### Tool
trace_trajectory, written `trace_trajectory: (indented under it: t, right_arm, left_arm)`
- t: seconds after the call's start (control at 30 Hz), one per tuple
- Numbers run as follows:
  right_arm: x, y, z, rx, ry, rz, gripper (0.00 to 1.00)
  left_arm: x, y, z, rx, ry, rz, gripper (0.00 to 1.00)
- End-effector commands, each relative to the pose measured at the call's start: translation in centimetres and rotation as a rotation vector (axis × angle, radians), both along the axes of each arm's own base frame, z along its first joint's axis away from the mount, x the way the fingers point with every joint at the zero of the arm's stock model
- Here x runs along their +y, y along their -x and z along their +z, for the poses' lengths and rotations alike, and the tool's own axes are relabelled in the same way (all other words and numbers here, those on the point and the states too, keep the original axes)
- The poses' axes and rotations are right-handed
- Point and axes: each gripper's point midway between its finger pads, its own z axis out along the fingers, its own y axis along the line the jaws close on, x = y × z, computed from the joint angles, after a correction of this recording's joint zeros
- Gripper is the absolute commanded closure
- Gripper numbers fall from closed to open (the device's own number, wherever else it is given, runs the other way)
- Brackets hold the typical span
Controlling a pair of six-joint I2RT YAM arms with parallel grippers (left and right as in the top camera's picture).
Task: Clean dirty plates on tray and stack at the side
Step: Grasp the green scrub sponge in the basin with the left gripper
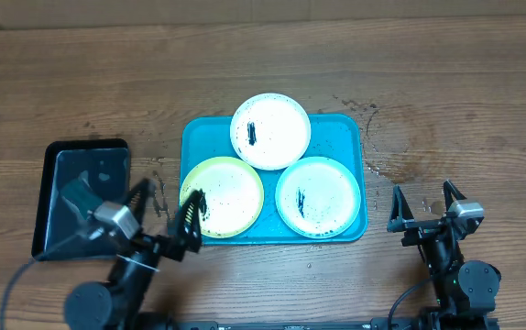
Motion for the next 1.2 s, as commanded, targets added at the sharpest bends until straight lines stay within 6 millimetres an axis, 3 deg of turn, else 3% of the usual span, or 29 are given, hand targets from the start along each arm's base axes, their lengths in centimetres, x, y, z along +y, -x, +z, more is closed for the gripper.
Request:
trace_trajectory:
  t: [0.0,0.1,0.23,0.37,0.47,0.5,0.63,0.77,0.9,0.97,1.17]
  right_arm:
    - [0.0,0.0,-0.3,-0.001,0.004,-0.004,0.00]
    - [0.0,0.0,-0.3,-0.001,0.004,-0.004,0.00]
    - [0.0,0.0,-0.3,-0.001,0.004,-0.004,0.00]
    - [0.0,0.0,-0.3,-0.001,0.004,-0.004,0.00]
    - [0.0,0.0,-0.3,-0.001,0.004,-0.005,0.00]
    - [0.0,0.0,-0.3,-0.001,0.004,-0.004,0.00]
    - [0.0,0.0,-0.3,-0.001,0.004,-0.004,0.00]
    - [0.0,0.0,-0.3,-0.001,0.004,-0.004,0.00]
    - [0.0,0.0,-0.3,-0.001,0.004,-0.004,0.00]
    - [0.0,0.0,-0.3,-0.001,0.004,-0.004,0.00]
    - [0.0,0.0,-0.3,-0.001,0.004,-0.004,0.00]
  left_arm:
    - [6.4,-2.2,-0.6,0.235,-0.120,0.368,0.00]
    - [11.9,-3.0,-2.0,0.465,-0.143,0.701,0.00]
    - [12.3,-6.3,-3.1,0.573,-0.184,0.721,0.00]
    - [11.7,-7.9,-7.3,0.729,-0.238,0.665,0.00]
    - [13.1,-8.9,-9.6,0.825,-0.193,0.648,0.00]
    - [14.6,-9.0,-10.3,0.856,-0.134,0.658,0.00]
    - [21.4,-7.1,-12.4,0.940,-0.018,0.841,0.00]
    - [24.8,-5.0,-16.2,1.076,0.081,0.910,0.00]
    - [24.2,-6.1,-19.7,1.160,0.150,0.810,0.00]
    - [23.1,-7.4,-21.6,1.191,0.133,0.668,0.00]
    - [22.5,-8.1,-25.2,1.406,0.236,0.551,0.00]
